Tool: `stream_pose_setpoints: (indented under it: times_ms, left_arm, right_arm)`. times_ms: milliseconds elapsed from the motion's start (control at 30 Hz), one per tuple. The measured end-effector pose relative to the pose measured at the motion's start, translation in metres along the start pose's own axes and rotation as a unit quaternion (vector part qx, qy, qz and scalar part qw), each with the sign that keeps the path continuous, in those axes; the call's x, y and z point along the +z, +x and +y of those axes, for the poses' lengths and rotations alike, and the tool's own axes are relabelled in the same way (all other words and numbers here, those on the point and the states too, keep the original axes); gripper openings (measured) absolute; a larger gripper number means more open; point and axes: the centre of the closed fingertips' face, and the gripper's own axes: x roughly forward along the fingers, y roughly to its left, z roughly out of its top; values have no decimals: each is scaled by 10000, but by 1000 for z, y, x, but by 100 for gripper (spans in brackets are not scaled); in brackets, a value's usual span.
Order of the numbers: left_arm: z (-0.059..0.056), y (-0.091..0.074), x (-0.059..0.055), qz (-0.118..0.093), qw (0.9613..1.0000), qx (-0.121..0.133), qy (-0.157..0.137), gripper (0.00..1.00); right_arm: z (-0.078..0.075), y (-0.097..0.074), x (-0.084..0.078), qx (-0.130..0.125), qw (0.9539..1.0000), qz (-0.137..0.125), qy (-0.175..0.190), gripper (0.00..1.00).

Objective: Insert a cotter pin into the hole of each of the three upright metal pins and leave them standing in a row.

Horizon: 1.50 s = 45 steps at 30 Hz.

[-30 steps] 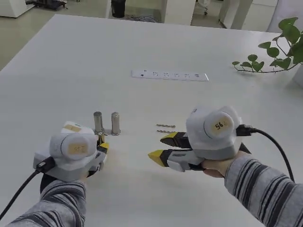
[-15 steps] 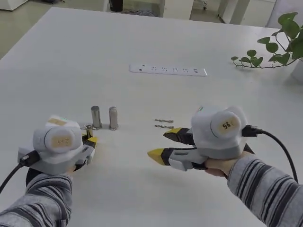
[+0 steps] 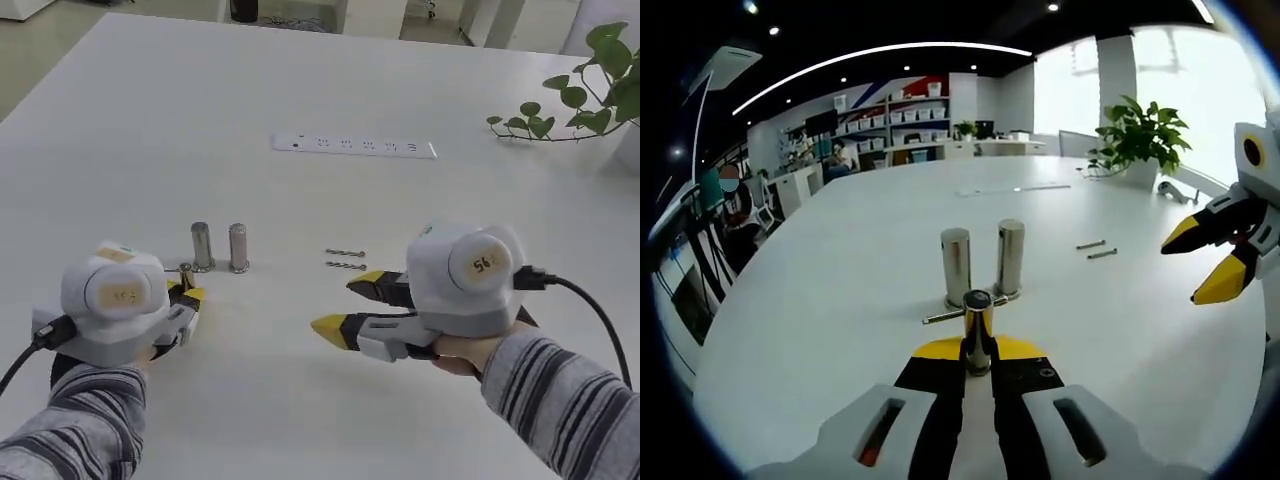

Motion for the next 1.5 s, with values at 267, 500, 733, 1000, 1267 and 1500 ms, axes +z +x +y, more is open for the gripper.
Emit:
stream_pose_setpoints:
  times_ms: [267, 500, 733, 1000, 1267, 1500]
  left_arm:
    - [0, -4, -3, 62, 9999, -115, -6, 16]
    - [-3, -13, 7, -124, 9995, -271, -114, 39]
    - [-4, -25, 11, -203, 9987, -420, -227, 54]
    - [-3, -42, 22, -359, 9976, -528, -272, 71]
    - [-8, -50, 24, -438, 9973, -557, -196, 79]
    - [-2, -55, 15, -326, 9981, -467, -239, 81]
  right_arm:
    - [-1, -2, -1, -32, 10000, 17, 13, 36]
    - [-2, -1, 5, -39, 10000, -69, 48, 37]
    - [-2, 6, 22, 6, 9998, -170, -78, 38]
    - [-9, 25, 45, 70, 9995, -303, -89, 37]
    - [-7, 50, 64, 219, 9987, -434, -164, 34]
    - [-8, 76, 80, 228, 9982, -560, -13, 33]
